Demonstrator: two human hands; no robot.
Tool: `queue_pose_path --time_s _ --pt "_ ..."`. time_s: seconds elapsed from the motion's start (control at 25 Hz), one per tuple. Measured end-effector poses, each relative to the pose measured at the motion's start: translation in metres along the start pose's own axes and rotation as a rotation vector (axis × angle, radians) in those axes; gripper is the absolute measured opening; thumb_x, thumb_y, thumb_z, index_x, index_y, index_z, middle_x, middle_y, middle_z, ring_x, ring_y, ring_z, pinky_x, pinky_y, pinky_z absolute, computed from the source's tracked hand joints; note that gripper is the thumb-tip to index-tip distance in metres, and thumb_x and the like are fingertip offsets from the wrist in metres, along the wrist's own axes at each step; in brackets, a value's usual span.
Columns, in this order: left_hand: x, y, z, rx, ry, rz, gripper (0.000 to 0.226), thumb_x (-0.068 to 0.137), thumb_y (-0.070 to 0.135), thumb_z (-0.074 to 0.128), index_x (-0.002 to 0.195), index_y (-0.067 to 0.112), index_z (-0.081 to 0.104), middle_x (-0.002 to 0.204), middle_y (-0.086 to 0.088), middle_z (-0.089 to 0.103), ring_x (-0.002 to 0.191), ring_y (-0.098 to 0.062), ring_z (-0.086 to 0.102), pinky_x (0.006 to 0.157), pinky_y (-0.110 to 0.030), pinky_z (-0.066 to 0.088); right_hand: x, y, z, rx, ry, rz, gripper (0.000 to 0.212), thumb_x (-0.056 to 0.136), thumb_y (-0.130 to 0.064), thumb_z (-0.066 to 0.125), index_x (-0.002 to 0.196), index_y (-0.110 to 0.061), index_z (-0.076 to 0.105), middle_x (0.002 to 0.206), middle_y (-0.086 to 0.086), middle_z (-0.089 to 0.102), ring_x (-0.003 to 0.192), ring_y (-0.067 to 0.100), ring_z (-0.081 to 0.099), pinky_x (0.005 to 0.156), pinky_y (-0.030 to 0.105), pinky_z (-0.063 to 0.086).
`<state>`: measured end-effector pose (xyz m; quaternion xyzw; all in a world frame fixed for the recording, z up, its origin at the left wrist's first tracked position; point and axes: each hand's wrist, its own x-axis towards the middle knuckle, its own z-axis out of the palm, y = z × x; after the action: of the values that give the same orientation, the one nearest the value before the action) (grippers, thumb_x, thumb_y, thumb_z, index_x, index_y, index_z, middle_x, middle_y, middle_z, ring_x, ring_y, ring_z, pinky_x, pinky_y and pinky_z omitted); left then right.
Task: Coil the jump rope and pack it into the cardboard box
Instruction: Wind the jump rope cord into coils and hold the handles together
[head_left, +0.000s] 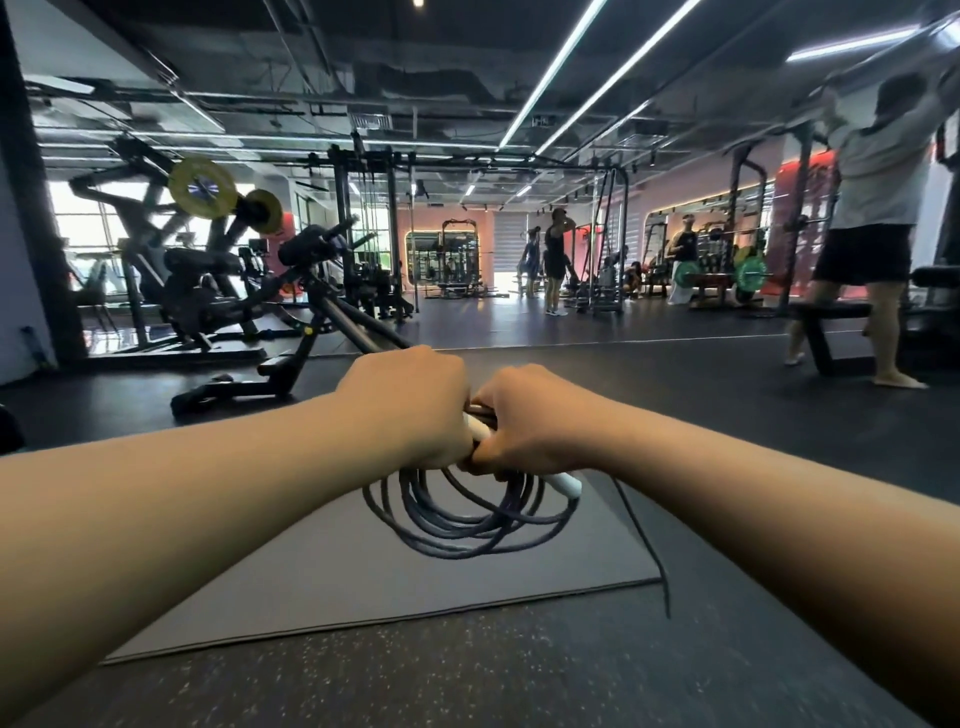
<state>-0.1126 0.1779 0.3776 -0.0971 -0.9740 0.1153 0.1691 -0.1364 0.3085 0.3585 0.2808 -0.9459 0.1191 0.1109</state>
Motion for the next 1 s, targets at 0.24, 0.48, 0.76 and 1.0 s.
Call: queue_pose_path --time_s 0.24,0.48,0.76,1.0 --pt "0.012 -0.029 -0.018 -0.102 -0.174 0.223 0.027 0.081 0.041 0.075 0.092 0.017 0.073 0.08 -0.005 0.072 0.074 -0.025 0.064 0.068 -0.035 0.053 0.012 -0.005 -0.002 -0.065 0.062 -0.09 0.027 0.084 -0.029 0.074 0.103 -0.009 0.072 0.086 0.01 0.072 0.071 0.023 0.058 0.059 0.032 0.044" --pt "-0.001 -0.063 -0.009 -0.564 -0.267 0.209 0.006 0.085 0.026 0.076 0.091 0.025 0.074 0.069 0.009 0.064 0.058 -0.008 0.048 0.056 -0.021 0.036 0.01 -0.015 -0.01 -0.065 0.029 -0.16 0.038 0.084 -0.029 0.074 0.115 -0.017 0.057 0.103 0.005 0.067 0.089 0.026 0.06 0.078 0.041 0.054" --pt "-0.007 -0.061 -0.004 -0.643 -0.219 0.193 0.007 0.087 0.032 0.076 0.089 0.028 0.071 0.078 0.011 0.072 0.063 0.003 0.059 0.057 -0.009 0.039 0.008 -0.018 -0.018 -0.331 0.12 -0.137 0.039 0.085 -0.042 0.066 0.121 -0.03 0.055 0.1 -0.001 0.066 0.081 0.025 0.053 0.056 0.031 0.034" --pt "-0.008 -0.07 -0.003 -0.461 -0.138 0.203 0.012 0.092 0.039 0.068 0.088 0.028 0.066 0.073 0.006 0.064 0.062 -0.008 0.054 0.057 -0.021 0.038 0.005 -0.004 -0.029 -0.156 0.026 -0.179 0.041 0.083 -0.053 0.073 0.105 -0.021 0.061 0.087 -0.002 0.069 0.073 0.017 0.06 0.064 0.033 0.049"
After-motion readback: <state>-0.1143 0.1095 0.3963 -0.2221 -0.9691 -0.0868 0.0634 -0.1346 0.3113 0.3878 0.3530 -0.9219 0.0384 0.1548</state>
